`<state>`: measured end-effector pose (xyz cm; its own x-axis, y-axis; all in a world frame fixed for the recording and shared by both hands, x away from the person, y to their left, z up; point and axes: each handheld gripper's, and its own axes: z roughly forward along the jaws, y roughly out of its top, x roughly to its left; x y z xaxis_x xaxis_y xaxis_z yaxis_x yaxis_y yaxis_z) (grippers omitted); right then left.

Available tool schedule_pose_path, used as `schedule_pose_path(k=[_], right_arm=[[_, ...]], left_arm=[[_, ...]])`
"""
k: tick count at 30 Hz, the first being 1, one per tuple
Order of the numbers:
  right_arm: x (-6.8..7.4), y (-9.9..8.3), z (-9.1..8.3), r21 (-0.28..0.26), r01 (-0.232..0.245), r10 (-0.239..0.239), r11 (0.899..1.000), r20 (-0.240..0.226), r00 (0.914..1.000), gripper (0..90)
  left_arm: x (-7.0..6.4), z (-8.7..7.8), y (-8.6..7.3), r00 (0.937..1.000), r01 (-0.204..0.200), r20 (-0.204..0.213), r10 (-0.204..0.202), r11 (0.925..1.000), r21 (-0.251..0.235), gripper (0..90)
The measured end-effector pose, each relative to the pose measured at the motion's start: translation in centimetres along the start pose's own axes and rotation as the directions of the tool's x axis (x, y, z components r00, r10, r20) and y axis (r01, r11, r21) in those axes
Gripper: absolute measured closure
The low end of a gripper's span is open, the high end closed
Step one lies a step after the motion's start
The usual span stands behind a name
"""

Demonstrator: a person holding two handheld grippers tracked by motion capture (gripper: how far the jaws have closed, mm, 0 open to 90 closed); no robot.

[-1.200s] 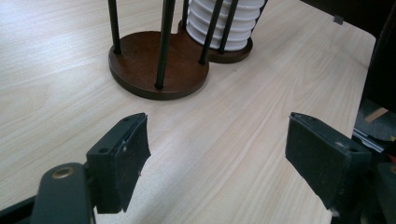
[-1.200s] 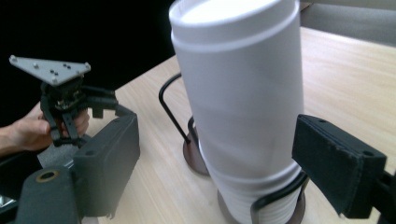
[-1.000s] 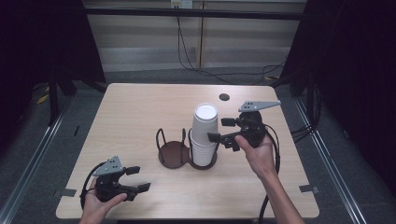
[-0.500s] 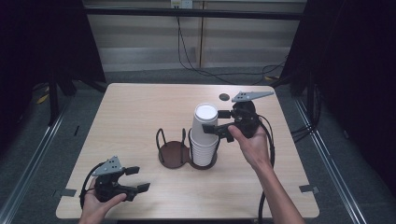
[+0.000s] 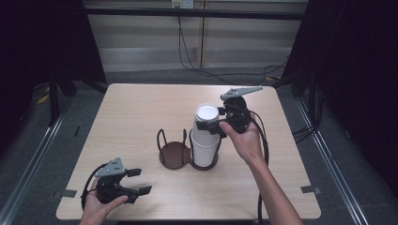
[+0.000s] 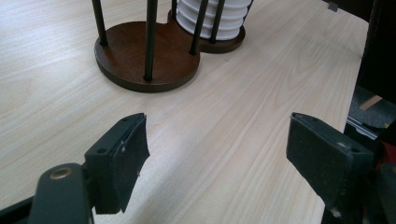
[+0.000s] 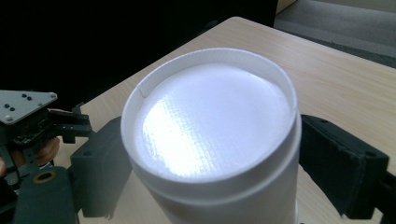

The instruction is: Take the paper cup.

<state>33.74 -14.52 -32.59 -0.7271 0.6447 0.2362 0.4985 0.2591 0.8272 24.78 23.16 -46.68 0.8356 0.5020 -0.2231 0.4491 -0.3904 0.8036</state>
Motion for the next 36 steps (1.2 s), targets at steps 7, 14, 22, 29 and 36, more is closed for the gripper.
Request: schedule_pose_path(k=[7, 14, 22, 29, 36], right_arm=[[0.3, -0.1, 0.9, 0.047, 0.011, -0.013, 0.999, 0.047, 0.9988, 15.8], [0.3, 0.0, 0.9, 0.05, 0.027, -0.03, 0.998, 0.051, 0.9983, 17.2], [0.8, 0.2, 0.7, 0.063, 0.066, -0.072, 0.996, 0.087, 0.9936, 19.7], [1.0, 0.3, 0.7, 0.067, 0.079, -0.085, 0.995, 0.094, 0.992, 20.2], [1.1, 0.3, 0.5, 0.058, 0.085, -0.09, 0.995, 0.096, 0.9913, 20.5]], left_arm=[[0.0, 0.0, 0.0, 1.0, 0.001, 0.001, -0.001, 1.0, 0.006, 20.8], [0.0, 0.1, 0.0, 1.0, -0.003, -0.001, 0.003, 1.0, 0.009, 20.8], [0.0, 0.1, 0.0, 1.0, -0.006, 0.005, 0.006, 0.9999, 0.014, 22.4], [0.0, 0.1, 0.0, 1.0, -0.004, 0.002, 0.004, 0.9999, 0.014, 21.5], [0.1, 0.1, 0.0, 1.0, -0.001, 0.0, 0.001, 0.9999, 0.014, 21.0]])
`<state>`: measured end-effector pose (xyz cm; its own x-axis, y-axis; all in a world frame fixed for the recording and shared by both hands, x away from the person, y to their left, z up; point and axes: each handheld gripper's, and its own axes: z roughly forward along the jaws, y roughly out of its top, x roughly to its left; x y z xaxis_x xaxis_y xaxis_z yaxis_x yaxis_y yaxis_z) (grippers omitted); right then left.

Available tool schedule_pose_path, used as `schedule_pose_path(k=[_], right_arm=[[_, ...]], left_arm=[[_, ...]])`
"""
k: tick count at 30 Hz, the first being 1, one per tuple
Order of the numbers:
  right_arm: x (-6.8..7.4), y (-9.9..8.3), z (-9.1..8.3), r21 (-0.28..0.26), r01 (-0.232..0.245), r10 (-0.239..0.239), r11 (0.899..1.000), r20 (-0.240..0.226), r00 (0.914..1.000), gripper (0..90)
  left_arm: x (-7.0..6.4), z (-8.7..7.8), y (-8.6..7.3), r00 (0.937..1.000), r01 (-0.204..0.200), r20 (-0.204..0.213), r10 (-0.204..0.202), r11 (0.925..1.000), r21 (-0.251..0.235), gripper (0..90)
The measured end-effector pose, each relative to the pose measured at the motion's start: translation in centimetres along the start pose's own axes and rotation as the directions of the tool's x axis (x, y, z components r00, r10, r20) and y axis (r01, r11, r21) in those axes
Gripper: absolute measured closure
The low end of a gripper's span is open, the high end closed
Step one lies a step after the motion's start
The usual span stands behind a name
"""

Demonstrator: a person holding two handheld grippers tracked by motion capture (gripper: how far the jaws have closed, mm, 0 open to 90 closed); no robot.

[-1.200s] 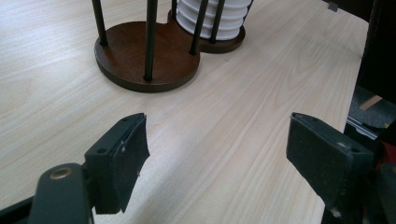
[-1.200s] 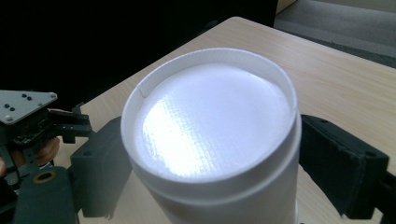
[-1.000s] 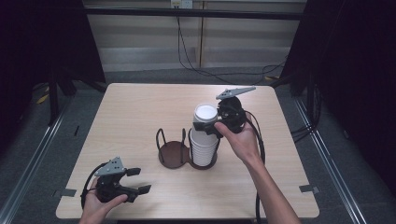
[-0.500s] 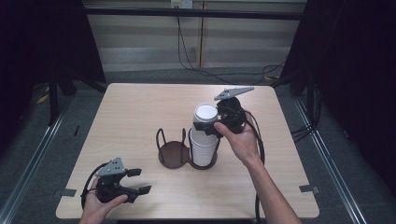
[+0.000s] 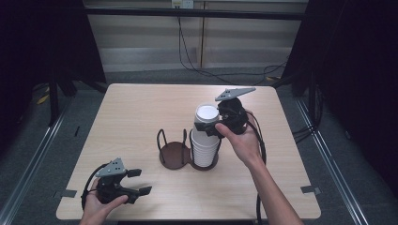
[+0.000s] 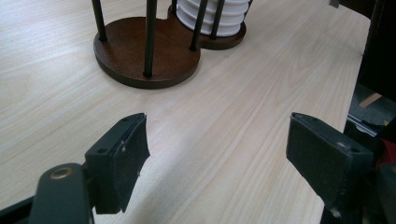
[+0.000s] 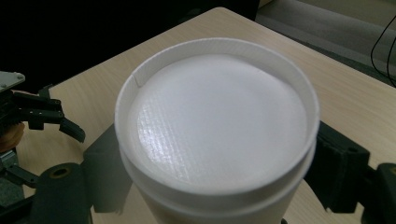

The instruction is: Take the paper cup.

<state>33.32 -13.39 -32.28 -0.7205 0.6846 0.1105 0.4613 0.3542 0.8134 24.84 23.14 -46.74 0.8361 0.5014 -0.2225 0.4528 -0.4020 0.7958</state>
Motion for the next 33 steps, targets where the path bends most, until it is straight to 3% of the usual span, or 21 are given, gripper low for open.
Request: schedule_pose_path(k=[15, 33], right_arm=[[0.0, 0.2, -0.4, -0.009, 0.001, -0.001, 1.0, -0.006, 1.0, 20.8], [-0.3, 0.9, -1.6, -0.073, -0.015, 0.014, 0.997, -0.025, 0.9996, 21.6]], left_arm=[[0.0, 0.1, 0.0, 1.0, 0.006, 0.001, -0.006, 0.9999, 0.008, 20.4], [0.0, 0.2, 0.0, 1.0, 0.003, 0.008, -0.004, 0.9999, 0.013, 20.4]])
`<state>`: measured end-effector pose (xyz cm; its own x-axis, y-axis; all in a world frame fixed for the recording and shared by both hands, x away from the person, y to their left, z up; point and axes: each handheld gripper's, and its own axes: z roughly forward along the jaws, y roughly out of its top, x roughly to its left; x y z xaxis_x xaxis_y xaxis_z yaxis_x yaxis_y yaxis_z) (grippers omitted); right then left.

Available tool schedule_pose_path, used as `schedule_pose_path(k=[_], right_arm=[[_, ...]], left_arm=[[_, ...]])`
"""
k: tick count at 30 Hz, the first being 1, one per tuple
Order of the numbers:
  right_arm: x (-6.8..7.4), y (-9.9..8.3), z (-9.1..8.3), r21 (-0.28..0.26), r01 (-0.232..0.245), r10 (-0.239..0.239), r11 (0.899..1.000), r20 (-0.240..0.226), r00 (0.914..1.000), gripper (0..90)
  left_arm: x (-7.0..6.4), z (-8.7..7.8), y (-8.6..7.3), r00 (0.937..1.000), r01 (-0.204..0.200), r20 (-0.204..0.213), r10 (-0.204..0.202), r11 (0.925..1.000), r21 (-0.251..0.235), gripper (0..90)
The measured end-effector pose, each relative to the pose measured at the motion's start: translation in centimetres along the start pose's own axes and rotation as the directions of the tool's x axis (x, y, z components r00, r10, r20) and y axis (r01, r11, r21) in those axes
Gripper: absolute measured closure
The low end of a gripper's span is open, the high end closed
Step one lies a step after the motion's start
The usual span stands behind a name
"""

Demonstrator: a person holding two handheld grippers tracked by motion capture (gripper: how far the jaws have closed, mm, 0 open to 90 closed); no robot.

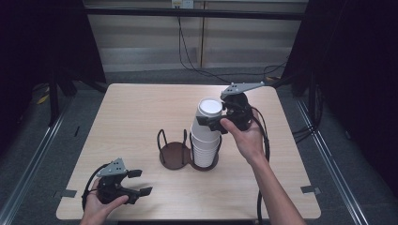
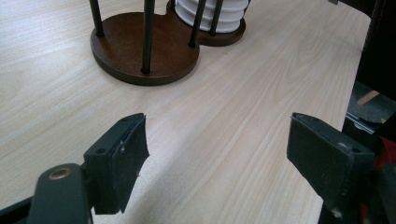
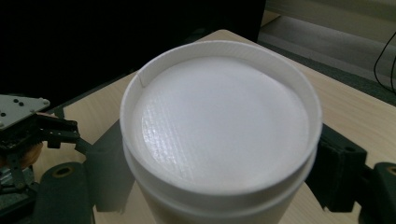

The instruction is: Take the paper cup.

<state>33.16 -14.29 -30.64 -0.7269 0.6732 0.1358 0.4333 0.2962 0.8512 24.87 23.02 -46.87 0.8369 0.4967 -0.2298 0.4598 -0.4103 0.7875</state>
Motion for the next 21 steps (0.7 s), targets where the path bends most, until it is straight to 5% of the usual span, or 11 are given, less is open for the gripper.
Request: schedule_pose_path(k=[21], right_arm=[[-0.15, 0.7, -1.05, -0.099, -0.015, 0.016, 0.995, 0.002, 0.9999, 22.0]], left_arm=[[0.14, 0.12, -0.07, 0.9996, 0.024, 0.013, -0.024, 0.9997, 0.001, 20.4]])
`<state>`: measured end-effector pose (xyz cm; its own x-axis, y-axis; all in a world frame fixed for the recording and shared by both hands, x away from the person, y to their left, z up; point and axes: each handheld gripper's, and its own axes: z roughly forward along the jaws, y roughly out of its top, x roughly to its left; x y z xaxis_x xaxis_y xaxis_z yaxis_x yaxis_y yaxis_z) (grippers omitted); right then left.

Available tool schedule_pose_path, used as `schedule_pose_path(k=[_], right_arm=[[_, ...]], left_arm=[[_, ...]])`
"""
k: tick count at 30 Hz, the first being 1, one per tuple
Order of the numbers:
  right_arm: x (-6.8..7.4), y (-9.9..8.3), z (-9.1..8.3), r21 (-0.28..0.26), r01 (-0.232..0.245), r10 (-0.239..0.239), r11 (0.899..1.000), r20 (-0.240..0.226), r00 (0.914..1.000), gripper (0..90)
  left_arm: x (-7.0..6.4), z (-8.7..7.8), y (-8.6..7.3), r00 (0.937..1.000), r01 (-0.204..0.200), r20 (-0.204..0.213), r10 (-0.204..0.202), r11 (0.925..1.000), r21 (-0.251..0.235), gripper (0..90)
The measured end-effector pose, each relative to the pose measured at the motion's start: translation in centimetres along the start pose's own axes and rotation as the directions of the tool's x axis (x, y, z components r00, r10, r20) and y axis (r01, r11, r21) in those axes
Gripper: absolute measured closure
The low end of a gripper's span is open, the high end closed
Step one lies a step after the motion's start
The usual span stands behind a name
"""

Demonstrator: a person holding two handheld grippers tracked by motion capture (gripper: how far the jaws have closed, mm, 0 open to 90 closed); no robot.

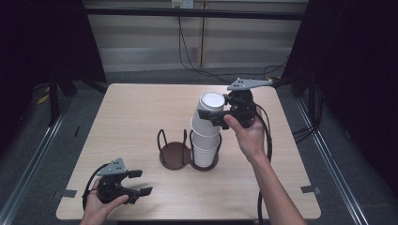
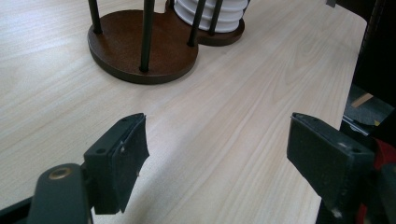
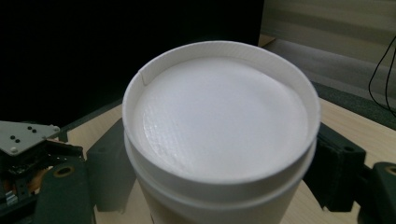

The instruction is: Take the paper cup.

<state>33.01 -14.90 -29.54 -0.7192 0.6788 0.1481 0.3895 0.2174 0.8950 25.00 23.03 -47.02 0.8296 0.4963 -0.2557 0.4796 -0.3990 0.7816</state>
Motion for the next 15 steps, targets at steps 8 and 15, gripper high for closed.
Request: schedule_pose_path(k=[8, 15], right_arm=[[-0.3, 0.4, -0.9, -0.046, -0.039, 0.038, 0.998, -0.027, 0.9989, 22.0], [-0.8, 0.4, -1.5, -0.065, -0.077, 0.073, 0.995, -0.066, 0.9952, 22.0]], left_arm=[[0.1, 0.2, 0.2, 1.0, -0.004, -0.007, 0.004, 1.0, 0.005, 20.4], [0.3, 0.6, 0.4, 0.9997, -0.022, -0.004, 0.022, 0.9997, 0.007, 20.3]])
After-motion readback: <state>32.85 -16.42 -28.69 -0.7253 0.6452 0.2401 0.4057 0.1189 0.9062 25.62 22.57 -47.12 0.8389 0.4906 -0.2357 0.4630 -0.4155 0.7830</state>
